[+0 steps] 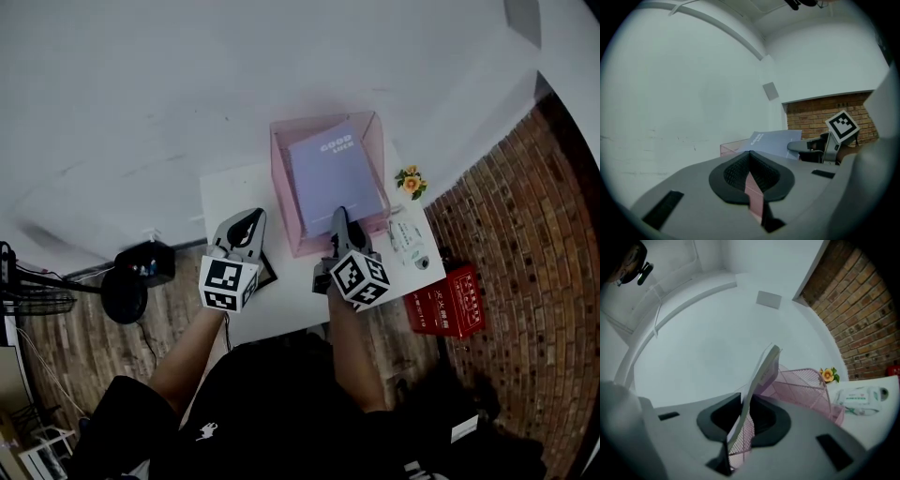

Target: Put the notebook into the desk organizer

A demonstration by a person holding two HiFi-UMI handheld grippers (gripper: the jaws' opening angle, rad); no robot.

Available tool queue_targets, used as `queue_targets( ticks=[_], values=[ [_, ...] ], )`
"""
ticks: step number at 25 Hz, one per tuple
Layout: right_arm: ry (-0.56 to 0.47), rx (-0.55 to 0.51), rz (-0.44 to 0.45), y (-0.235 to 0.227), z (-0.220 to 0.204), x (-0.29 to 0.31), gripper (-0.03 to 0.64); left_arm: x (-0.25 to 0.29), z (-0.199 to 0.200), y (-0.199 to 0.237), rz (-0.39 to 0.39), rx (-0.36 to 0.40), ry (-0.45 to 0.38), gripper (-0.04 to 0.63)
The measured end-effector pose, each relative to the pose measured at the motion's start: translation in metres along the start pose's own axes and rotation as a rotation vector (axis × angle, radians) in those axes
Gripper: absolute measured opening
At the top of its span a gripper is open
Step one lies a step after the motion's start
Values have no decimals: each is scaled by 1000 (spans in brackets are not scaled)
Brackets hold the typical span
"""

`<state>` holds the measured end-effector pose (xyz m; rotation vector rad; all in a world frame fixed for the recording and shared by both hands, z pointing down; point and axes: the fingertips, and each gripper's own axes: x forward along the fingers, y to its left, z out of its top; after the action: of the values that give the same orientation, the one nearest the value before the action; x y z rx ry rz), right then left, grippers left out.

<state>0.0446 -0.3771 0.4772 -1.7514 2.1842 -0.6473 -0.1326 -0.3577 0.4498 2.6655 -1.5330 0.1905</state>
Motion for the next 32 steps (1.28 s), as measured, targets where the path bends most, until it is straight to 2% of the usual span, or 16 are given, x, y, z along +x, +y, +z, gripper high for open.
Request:
queue_targets(
  ticks=[6, 14, 17, 22, 23, 24, 25, 29, 32],
  values=[
    [45, 77, -34, -14, -7, 0, 63, -1, 0, -5, -18, -8, -8, 3],
    [108, 48, -62, -23, -10, -2, 84, -3, -2, -11, -41, -22, -4, 3],
    [133, 36, -55, -26, -11, -1, 91, 1, -4, -19, -60, 13, 9, 3],
    [165, 68, -39, -31, -12, -1, 98, 16, -8, -56, -167, 140, 55, 5],
    [173, 77, -34, -32, -12, -1, 100, 19, -9, -67, -205, 161, 68, 61],
    [181, 83, -30, -33, -13, -1, 103, 23, -10, -77, -242, 188, 84, 145],
    [188, 89, -25, -33, -13, -1, 104, 27, -12, -88, -273, 230, 101, 177],
    [216, 113, 1, -36, -12, -1, 114, 41, -21, -124, -342, 509, 188, 218],
    [236, 142, 38, -36, -12, 1, 126, 52, -29, -143, -362, 696, 254, 224]
  ],
)
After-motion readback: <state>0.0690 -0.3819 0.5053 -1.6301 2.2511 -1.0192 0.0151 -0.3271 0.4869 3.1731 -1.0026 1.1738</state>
